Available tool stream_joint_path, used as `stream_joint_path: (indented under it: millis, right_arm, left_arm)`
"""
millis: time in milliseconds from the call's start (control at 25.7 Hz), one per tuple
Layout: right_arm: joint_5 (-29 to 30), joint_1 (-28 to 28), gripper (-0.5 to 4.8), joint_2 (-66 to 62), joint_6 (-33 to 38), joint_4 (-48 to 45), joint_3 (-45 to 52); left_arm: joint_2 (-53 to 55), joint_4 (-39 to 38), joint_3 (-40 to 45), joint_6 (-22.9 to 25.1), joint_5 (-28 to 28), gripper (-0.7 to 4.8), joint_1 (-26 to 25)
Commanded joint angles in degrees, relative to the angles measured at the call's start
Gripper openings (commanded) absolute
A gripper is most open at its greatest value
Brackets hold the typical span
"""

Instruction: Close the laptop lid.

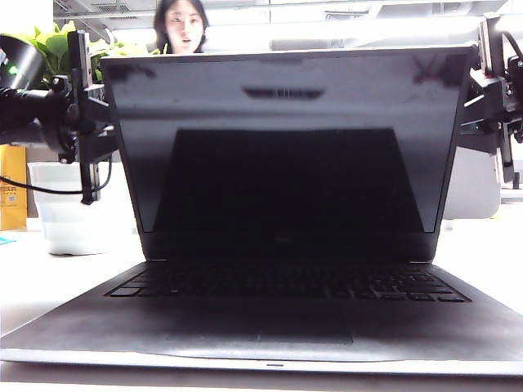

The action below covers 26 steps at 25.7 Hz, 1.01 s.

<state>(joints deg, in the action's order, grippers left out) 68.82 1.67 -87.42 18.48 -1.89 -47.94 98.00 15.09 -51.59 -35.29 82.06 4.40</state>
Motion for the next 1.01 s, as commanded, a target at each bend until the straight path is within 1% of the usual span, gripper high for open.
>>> stream_joint_path:
  millis: [39, 78, 194, 272, 350, 428, 506, 583, 661, 778, 856, 934, 972, 1011]
  right_arm:
    - [0.74, -0.33, -0.02, 0.26, -2.08, 4.59, -0.02]
    - [0.50, -0.72, -0.01, 0.26, -2.99, 6.88, -0.02]
    - [0.04, -2.08, -0.02, 0.26, -6.27, 11.82, 0.00]
    - [-2.10, -3.67, -0.02, 0.26, -8.46, 15.54, 0.02]
    - [-6.43, -5.33, -0.02, 0.24, -10.05, 20.48, 0.22]
    - [-7.98, -6.25, -0.02, 0.24, -12.50, 24.33, 0.52]
    - [-9.01, -6.51, -0.02, 0.24, -12.76, 24.81, 1.88]
    - [-10.71, -6.49, -0.02, 0.24, -12.76, 24.59, 4.07]
    - [-12.48, -6.49, -0.02, 0.22, -12.79, 24.28, 6.16]
    - [-13.86, -6.49, -0.02, 0.22, -13.62, 23.98, 8.44]
    - [-15.26, -6.49, -0.01, 0.22, -13.60, 24.20, 8.59]
    - [-15.82, -6.49, -0.01, 0.22, -13.60, 23.85, 8.55]
    - [-15.82, -6.49, -0.01, 0.24, -13.57, 23.52, 8.46]
    - [-14.45, -6.47, -0.02, 0.24, -12.52, 22.05, 8.39]
  left_arm:
    - [0.00, -13.07, 0.31, 9.81, 0.09, -0.05, 0.48]
    - [0.00, -17.16, 0.31, 13.05, -0.66, -0.05, 0.50]
    - [0.00, -26.14, 0.31, 20.48, -2.43, -0.05, 0.55]
    - [0.00, -31.63, 0.31, 25.66, -2.58, -0.05, 0.55]
    - [0.00, -38.05, 0.31, 31.36, -3.76, -0.05, 0.55]
    - [0.02, -43.30, 0.31, 35.28, -10.32, -0.05, 0.55]
    - [0.02, -45.99, 0.33, 37.90, -14.34, -0.05, 0.57]
    - [0.02, -46.42, 0.39, 38.38, -15.28, -0.05, 0.57]
    - [0.02, -46.58, 0.44, 38.32, -18.29, -0.05, 0.63]
    - [0.02, -47.17, 0.74, 38.32, -26.05, -0.05, 1.01]
    - [0.02, -46.99, 1.46, 38.32, -29.83, -0.05, 1.01]
    - [0.02, -46.29, 1.75, 38.25, -30.51, -0.05, 1.01]
    - [0.00, -45.88, 1.68, 37.99, -30.14, -0.05, 1.01]
    - [-0.13, -45.24, 1.42, 37.27, -28.94, -0.05, 0.96]
